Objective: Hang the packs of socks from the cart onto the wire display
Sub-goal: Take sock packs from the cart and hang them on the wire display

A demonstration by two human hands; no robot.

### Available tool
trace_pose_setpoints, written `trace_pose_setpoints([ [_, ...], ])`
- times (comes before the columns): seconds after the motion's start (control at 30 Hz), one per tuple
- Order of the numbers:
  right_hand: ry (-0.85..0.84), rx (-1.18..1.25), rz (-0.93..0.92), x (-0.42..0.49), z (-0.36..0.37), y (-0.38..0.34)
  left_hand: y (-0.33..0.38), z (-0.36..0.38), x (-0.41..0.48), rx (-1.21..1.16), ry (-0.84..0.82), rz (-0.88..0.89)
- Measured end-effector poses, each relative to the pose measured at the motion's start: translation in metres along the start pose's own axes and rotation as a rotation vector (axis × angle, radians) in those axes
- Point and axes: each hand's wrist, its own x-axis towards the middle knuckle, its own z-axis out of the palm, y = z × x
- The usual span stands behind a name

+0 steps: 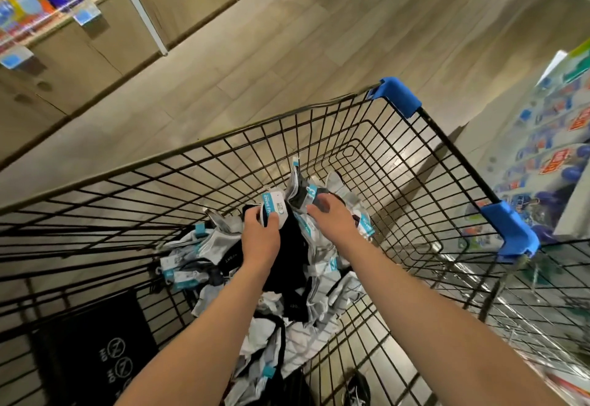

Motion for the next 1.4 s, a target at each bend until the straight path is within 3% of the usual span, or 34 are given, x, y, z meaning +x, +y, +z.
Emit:
trace_pose_setpoints([
  [0.37, 0.078, 0.181, -0.029, 0.065, 0.048, -0.025, 0.0, 0.017, 0.057, 0.031, 0.018, 0.049],
  [0.6, 0.163, 0.091, 0.028, 0.082, 0.053, -0.029, -0.009, 0.021, 0.066, 0.009, -0.006, 0.029],
  [0.77, 0.255, 0.069, -0.06, 0.079, 0.042, -0.023, -0.015, 0.016, 0.062, 0.012, -0.039, 0.089],
  [1.23, -0.05, -0.184, -0.087, 0.106, 0.0, -0.029, 0.001, 0.023, 0.057, 0.055, -0.017, 0.137],
  [1.4, -0.037, -0.358, -0.2, 0.114, -0.01, -0.031, -0.003, 0.022, 0.056, 0.01, -0.011, 0.137],
])
